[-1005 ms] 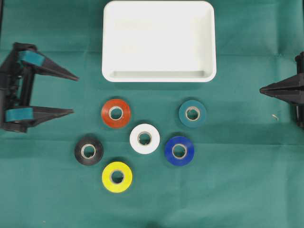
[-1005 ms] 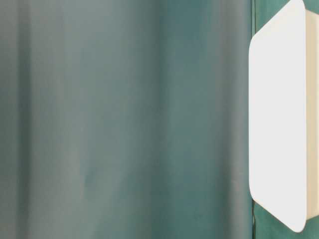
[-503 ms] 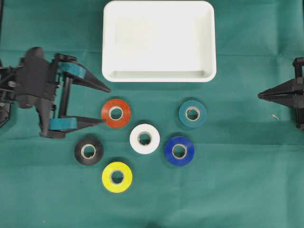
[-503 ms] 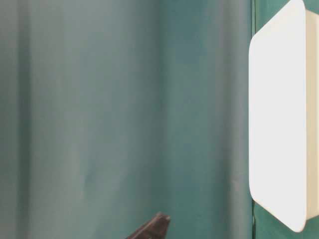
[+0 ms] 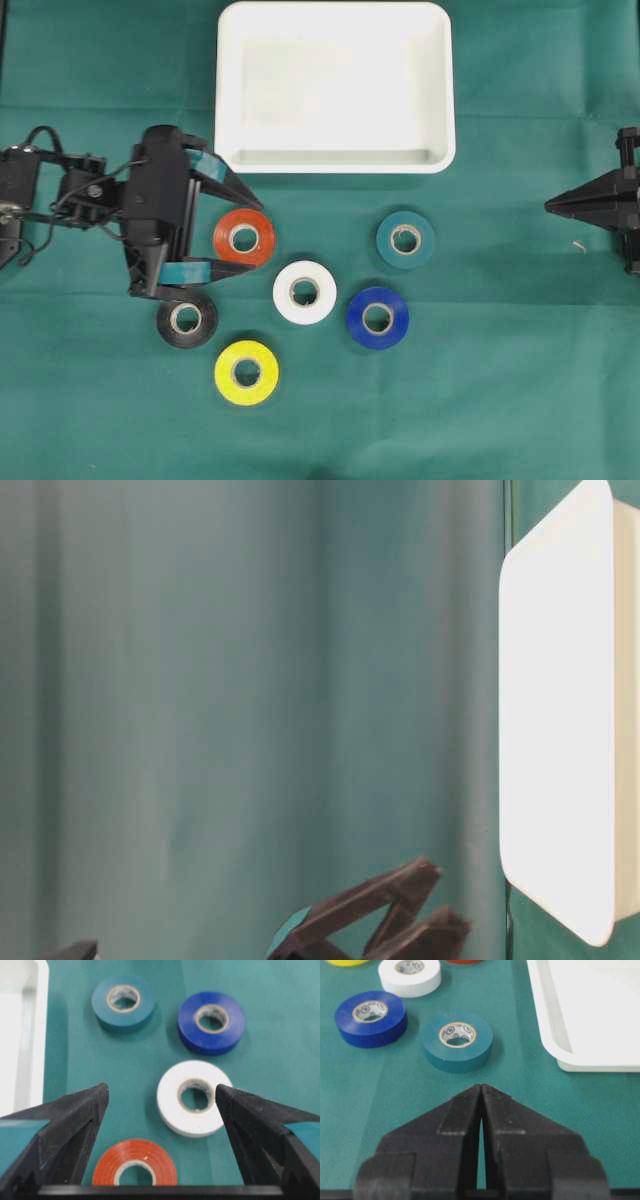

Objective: Put the tape into the white case with the left arm.
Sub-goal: 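Reach the left gripper over the white roll toward the blue tape roll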

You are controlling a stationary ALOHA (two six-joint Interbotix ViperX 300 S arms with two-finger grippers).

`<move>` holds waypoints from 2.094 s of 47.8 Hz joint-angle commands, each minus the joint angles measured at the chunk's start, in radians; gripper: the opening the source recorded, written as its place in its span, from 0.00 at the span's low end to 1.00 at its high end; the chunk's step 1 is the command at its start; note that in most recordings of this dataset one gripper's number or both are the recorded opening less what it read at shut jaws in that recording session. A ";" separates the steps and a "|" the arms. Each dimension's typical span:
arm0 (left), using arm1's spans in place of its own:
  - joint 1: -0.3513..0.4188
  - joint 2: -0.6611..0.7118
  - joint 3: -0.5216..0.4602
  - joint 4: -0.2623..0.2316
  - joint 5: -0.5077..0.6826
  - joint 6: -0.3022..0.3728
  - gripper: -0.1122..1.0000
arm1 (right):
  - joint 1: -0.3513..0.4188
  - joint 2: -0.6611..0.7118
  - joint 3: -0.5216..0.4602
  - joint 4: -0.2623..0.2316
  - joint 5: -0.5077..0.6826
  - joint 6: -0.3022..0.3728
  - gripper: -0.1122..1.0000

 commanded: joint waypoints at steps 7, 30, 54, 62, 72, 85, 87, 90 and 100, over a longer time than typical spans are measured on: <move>-0.006 0.038 -0.067 -0.003 0.040 0.000 0.99 | -0.002 0.002 -0.006 -0.044 -0.021 0.002 0.02; -0.029 0.078 -0.110 -0.002 0.044 0.000 0.99 | 0.000 0.000 -0.006 -0.049 -0.020 0.002 0.02; -0.041 0.109 -0.137 -0.002 0.121 0.000 0.99 | -0.002 0.000 -0.006 -0.049 -0.020 0.002 0.02; -0.041 0.106 -0.129 -0.003 0.123 0.002 0.99 | -0.002 0.000 -0.006 -0.049 -0.018 0.002 0.02; -0.041 0.110 -0.133 -0.002 0.121 0.000 0.99 | -0.002 0.000 -0.006 -0.049 -0.018 0.002 0.02; -0.041 0.167 -0.189 -0.002 0.121 0.000 0.99 | 0.000 0.000 -0.005 -0.049 -0.020 0.002 0.02; -0.043 0.181 -0.204 -0.002 0.121 0.000 0.99 | -0.002 0.000 -0.005 -0.049 -0.018 0.002 0.02; -0.041 0.204 -0.229 -0.002 0.121 0.000 0.99 | -0.002 0.000 -0.006 -0.049 -0.018 0.002 0.02; -0.043 0.285 -0.319 -0.002 0.135 0.000 0.99 | 0.000 0.000 -0.006 -0.049 -0.018 0.002 0.02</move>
